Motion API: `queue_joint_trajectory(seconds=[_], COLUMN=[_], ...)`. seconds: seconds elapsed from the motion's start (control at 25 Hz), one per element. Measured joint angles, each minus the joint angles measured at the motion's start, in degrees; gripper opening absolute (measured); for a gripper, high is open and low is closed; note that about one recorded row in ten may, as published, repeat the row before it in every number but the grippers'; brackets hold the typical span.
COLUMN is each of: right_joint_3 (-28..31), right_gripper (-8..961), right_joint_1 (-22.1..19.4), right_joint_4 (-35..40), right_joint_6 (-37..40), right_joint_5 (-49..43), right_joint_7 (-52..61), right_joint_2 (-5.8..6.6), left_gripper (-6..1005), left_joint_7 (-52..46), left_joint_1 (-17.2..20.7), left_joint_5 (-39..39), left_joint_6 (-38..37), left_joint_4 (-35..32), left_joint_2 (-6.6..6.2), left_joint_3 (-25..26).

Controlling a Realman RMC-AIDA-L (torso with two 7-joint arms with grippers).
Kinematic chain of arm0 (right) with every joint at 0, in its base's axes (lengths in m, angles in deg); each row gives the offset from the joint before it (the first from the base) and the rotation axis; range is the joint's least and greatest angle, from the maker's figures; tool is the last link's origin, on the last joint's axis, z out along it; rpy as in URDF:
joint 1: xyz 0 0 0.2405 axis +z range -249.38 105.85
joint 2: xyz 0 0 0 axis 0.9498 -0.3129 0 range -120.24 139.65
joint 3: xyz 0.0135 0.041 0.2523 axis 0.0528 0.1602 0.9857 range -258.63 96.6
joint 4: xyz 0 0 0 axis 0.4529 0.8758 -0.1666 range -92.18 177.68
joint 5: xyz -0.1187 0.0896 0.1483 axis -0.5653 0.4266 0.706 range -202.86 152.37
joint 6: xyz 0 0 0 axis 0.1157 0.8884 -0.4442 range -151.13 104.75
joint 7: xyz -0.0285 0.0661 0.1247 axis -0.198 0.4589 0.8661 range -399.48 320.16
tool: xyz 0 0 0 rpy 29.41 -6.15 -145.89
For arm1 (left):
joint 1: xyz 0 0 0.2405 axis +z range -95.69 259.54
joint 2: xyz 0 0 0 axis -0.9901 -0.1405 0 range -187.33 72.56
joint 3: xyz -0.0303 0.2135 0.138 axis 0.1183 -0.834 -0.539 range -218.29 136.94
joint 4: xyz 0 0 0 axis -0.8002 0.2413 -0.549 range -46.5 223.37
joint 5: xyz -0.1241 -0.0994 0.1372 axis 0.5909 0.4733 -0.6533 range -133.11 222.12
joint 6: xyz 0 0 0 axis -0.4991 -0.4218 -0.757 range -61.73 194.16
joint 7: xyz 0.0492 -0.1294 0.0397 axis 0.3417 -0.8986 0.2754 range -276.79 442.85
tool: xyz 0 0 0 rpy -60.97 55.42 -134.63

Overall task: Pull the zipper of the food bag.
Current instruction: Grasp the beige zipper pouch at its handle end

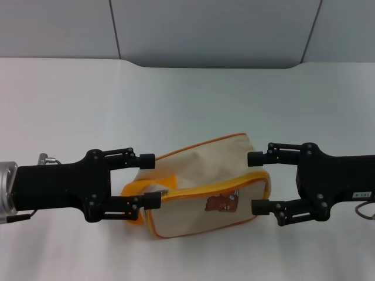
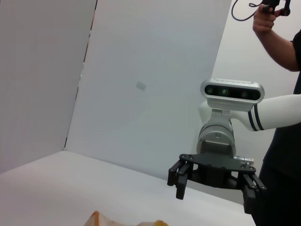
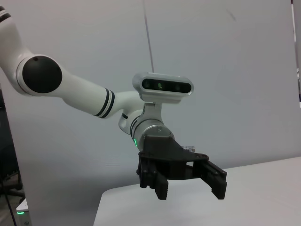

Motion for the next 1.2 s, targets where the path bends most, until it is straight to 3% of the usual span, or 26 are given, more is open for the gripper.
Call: queue_joint_trajectory(seconds=[0.48, 0.8, 0.92, 1.2], right_joint_3=[-0.36, -0.08, -0.08, -0.08], right_gripper=[835, 834, 834, 834], right_joint_1=[0.2, -0.02, 0.1, 0.08], right_joint_4=[0.05, 0.06, 0.06, 0.06], right_joint_6=[-0.01, -0.26, -0.34, -0.36], right_joint_5=[-0.3, -0.09, -0.18, -0.06], right_joint_7=[-0.58, -0.7, -0.73, -0.77], right_joint_2=[-0.04, -0.04, -0.04, -0.04], left_gripper=[787, 787, 787, 788], left_joint_7=[-0.13, 0.34, 1.34, 1.4], left_joint_1=[0.2, 4.61, 6.34, 5.1], left_joint_5=[-0.47, -1.27, -3.77, -6.84], left_joint_6=[0.16, 4.49, 10.57, 15.21], left_joint_4=[-0.07, -0.01, 0.49, 0.53], left_joint_2=[-0.04, 0.17, 1.77, 4.36], left_joint_3=[-0.09, 0.15, -0.2, -0.2])
